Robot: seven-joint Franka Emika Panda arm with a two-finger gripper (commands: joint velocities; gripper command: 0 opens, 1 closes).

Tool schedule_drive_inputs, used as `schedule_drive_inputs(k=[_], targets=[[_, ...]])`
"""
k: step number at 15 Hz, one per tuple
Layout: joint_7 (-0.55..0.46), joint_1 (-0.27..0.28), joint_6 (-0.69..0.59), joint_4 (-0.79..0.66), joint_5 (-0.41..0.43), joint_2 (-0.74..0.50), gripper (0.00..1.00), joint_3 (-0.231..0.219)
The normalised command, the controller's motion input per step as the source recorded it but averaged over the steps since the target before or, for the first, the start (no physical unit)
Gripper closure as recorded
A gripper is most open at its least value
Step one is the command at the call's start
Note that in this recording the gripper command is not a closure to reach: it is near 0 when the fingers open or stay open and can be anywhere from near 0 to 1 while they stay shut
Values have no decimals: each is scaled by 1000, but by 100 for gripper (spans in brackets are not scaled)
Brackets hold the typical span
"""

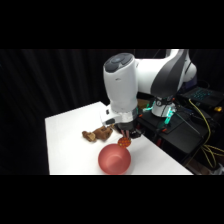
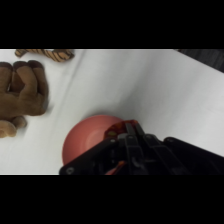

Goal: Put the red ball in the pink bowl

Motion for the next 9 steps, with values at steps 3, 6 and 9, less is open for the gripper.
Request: schedule_drive_inputs(k=[3, 6, 9], targets=[[-94, -34, -39, 228, -47, 137, 0, -16], [-105, -43, -39, 176, -15, 97, 0, -12], [-107, -40, -20, 102, -10, 33, 0, -7]])
